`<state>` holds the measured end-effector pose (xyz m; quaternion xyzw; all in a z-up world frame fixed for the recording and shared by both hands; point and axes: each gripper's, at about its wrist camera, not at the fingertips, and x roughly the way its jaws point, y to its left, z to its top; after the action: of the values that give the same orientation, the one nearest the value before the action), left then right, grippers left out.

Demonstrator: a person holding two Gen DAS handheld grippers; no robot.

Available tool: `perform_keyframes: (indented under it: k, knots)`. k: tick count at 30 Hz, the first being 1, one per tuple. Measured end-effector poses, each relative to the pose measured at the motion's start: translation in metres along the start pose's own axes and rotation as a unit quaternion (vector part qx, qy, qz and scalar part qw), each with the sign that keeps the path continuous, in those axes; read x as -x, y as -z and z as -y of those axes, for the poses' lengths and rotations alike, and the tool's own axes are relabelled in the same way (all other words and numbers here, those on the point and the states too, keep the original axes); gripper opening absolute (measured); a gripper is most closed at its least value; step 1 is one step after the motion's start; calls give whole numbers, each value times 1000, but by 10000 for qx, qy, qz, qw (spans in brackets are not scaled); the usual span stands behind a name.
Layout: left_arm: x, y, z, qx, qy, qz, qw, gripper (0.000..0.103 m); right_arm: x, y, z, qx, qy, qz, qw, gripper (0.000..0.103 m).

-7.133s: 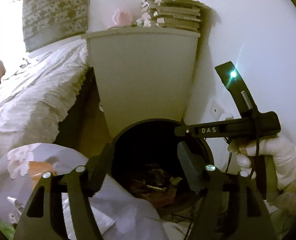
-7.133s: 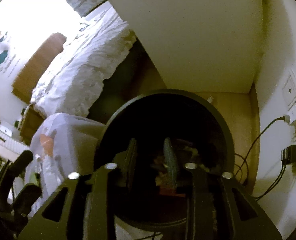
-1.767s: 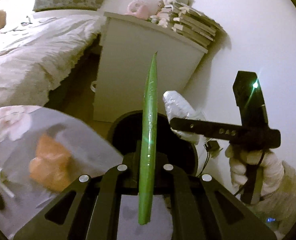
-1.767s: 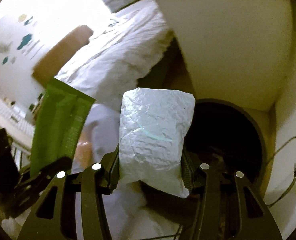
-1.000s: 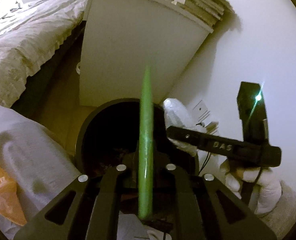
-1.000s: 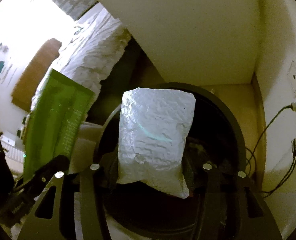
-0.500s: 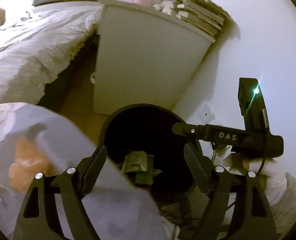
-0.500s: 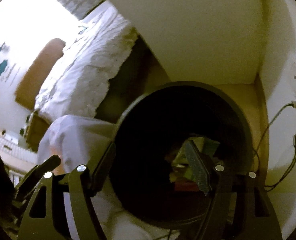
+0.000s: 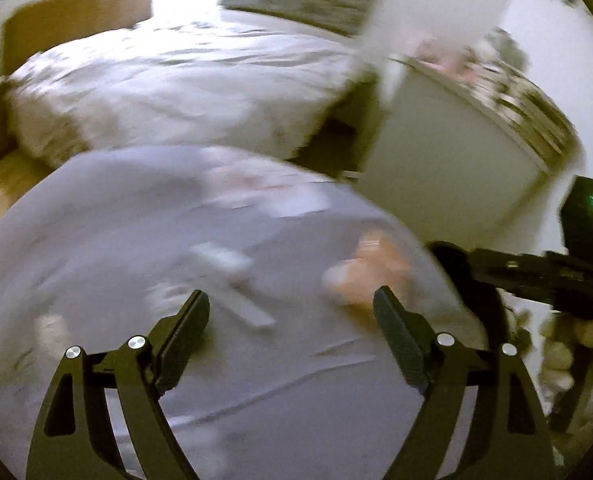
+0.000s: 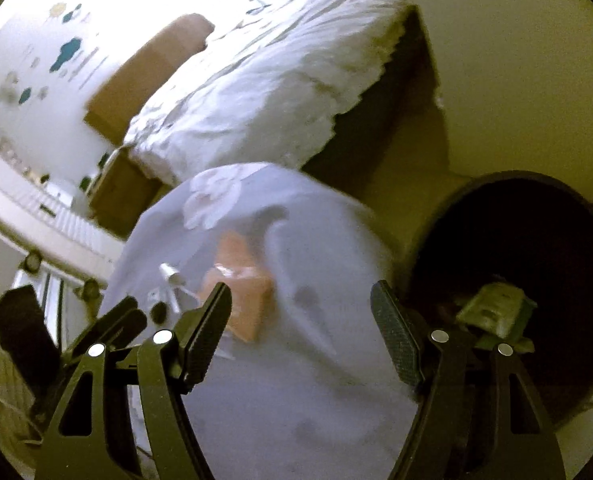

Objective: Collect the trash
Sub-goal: 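Grasp the clear black-capped box with the left tool while the right tool grasps the orange wrapper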

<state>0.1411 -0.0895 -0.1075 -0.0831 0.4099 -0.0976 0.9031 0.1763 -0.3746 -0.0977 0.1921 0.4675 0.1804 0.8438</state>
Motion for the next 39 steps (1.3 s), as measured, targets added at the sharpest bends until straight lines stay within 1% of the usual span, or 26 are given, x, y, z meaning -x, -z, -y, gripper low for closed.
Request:
perform_keyframes:
  k: [2,5,9,11,14,17,18,19,20,21,22,23,24,25,26,29,31,34,39]
  knots:
    - [1,5,-20,191,-209,-6,9996,82,-14,-2,-13,55,-27,-93,9999,72]
    - [-3,10,-44,339,-446,-87,9984,81,-38,-3,-30,129,67,-263,9995,72]
    - [-11,9,-49,263,-499,-134,9983,77,-64,0,-40,150,198,-377,9990,72]
    - [-13,8,-49,204,-504,-174,9984,72,-72,0,-43,141,256,-387,9988,72]
    - [-18,9,-55,119,-532,-227,9983,69,-82,-3,-49,212,363,-336,9985,72]
    - [-20,11,-55,50,-589,-193,9981,66,-90,-4,-57,361,479,-270,9978,72]
    - [-21,11,-55,20,-618,-186,9979,66,-92,-4,-58,429,521,-255,9974,69]
    - [-21,11,-55,-10,-629,-177,9979,64,-95,-4,-61,549,613,-249,9963,61]
    - [-21,12,-54,-34,-639,-161,9978,63,-96,-3,-63,609,637,-226,9958,58]
    - [-22,12,-54,-51,-647,-141,9978,60,-97,-3,-63,669,660,-196,9954,55]
    - [-22,13,-54,-51,-648,-112,9978,57,-96,-2,-64,712,682,-181,9950,50]
    - [-21,13,-55,-37,-621,-93,9980,51,-95,-1,-64,748,681,-149,9948,48]
    - [-20,13,-58,-3,-581,-69,9983,48,-94,-2,-63,738,649,-119,9951,48]
    - [-20,12,-59,35,-549,-57,9985,43,-91,-2,-61,701,580,-85,9958,46]
    - [-20,12,-61,79,-487,-47,9988,42,-87,-3,-59,673,509,-43,9964,44]
    - [-17,12,-65,157,-231,-32,9996,38,-74,-4,-55,619,314,87,9975,41]
    - [-12,13,-63,128,-177,30,9998,31,-63,-4,-53,606,204,141,9979,40]
    - [0,11,-52,27,-53,135,9999,31,-49,-4,-52,621,103,142,9979,40]
    - [17,5,-30,-236,163,320,9991,31,-26,0,-52,730,73,174,9972,40]
